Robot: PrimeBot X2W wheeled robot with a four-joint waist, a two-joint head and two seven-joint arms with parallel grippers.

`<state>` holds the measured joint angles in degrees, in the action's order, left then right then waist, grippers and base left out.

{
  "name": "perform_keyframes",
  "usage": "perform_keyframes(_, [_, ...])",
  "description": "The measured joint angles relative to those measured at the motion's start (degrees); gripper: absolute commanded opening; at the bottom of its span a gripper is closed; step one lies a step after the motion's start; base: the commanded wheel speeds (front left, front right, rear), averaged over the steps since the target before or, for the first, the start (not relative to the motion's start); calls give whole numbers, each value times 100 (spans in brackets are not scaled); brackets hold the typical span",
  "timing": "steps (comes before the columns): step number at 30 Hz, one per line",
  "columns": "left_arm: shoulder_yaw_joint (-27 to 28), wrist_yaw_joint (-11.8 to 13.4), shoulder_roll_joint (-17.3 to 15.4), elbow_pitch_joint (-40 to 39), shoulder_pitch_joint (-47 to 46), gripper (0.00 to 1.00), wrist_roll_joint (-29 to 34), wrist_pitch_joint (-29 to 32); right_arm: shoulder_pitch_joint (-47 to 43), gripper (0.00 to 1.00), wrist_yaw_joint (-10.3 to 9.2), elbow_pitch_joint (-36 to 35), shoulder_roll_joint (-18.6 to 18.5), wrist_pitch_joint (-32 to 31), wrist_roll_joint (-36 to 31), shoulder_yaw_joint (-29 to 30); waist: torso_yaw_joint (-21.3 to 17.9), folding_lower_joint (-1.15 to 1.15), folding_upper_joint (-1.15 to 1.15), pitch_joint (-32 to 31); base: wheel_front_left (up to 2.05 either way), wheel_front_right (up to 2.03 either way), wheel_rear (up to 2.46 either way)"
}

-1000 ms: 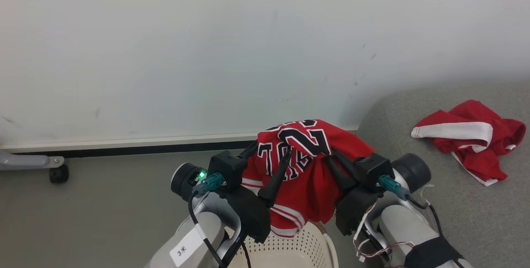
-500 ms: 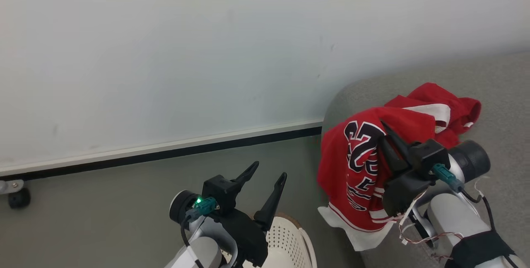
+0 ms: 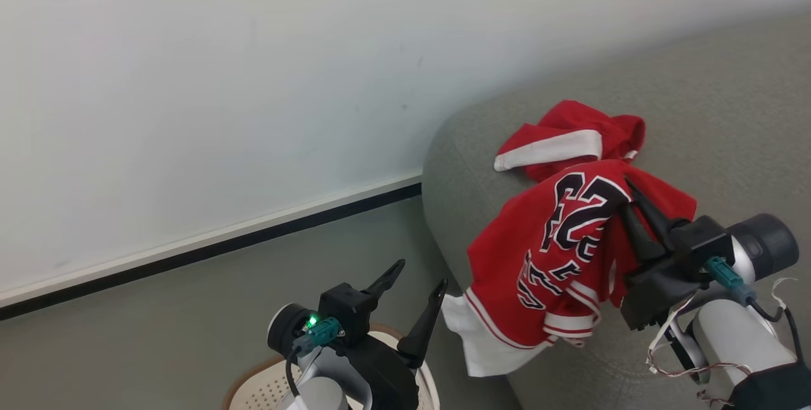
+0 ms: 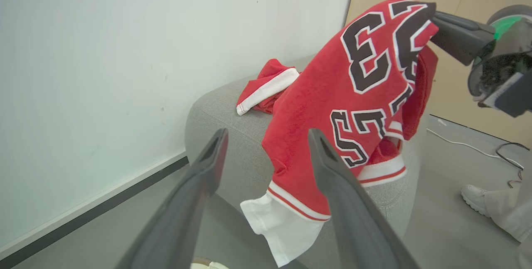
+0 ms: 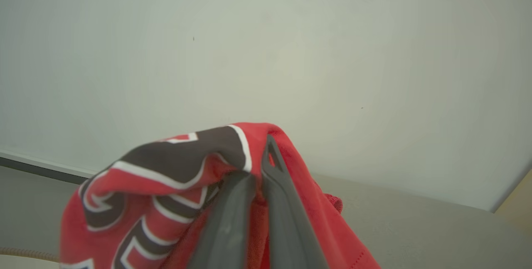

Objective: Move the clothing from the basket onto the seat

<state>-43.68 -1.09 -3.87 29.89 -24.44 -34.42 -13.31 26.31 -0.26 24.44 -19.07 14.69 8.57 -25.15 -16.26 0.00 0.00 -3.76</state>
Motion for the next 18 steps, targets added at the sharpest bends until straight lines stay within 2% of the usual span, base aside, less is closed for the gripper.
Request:
perform_keyframes(3, [-70, 13, 19, -44, 0, 100, 47, -5, -5, 0, -27, -149, -90, 1, 0, 60, -148, 0, 0, 70, 0, 0, 0])
perform_keyframes(12, [-214, 60, 26, -197, -17, 100, 270, -18, 94, 0, -30, -436, -298, -83, 37, 277, -252, 0, 0, 460, 0, 0, 0])
perform_keyframes(18, [-280, 66, -103, -392, -199, 100, 408, -15, 981, 0, -3, -515, -558, -275, 146, 608, -191, 1, 0, 867, 0, 0, 0])
